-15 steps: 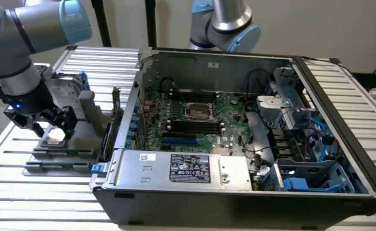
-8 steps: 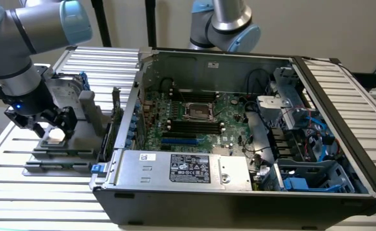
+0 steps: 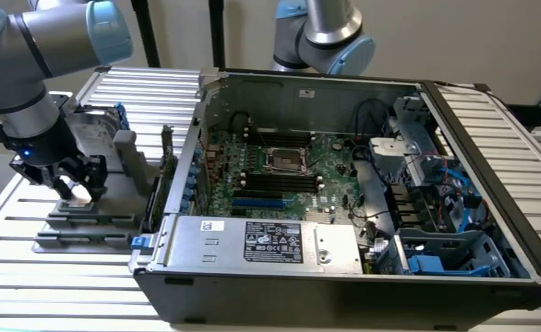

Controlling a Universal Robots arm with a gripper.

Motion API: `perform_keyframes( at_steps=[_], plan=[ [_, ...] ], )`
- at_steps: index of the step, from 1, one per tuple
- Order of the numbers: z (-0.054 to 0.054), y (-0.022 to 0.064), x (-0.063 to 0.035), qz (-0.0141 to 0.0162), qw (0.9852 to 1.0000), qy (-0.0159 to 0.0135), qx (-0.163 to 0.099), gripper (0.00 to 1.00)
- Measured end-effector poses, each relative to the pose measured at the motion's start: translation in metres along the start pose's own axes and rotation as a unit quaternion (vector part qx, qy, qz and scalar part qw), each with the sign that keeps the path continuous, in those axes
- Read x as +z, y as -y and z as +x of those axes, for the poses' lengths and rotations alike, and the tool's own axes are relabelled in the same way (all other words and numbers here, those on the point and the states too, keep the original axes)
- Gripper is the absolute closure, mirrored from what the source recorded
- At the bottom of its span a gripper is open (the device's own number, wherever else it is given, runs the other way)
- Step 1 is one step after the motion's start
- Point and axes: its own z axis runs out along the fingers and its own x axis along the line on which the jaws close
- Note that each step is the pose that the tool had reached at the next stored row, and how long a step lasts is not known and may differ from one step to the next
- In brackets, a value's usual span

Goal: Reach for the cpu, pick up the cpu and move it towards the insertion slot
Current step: 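Pick up the cpu and move it towards the insertion slot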

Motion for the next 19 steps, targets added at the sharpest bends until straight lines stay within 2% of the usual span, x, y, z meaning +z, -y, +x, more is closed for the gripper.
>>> perform_keyframes(
  at_steps=[1, 5, 8, 9, 19],
  plan=[
    [0.0, 0.0, 0.0, 0.0, 1.0, 0.0, 0.0, 0.4],
    [0.0, 0.0, 0.0, 0.0, 1.0, 0.0, 0.0, 0.4],
    [0.0, 0.0, -0.0001, 0.0, 1.0, -0.0001, 0.0, 0.42],
    [0.0, 0.0, -0.0001, 0.0, 1.0, -0.0001, 0.0, 0.45],
    [0.0, -0.0001, -0.0021, 0.0, 1.0, 0.0, 0.0, 0.45]
  ],
)
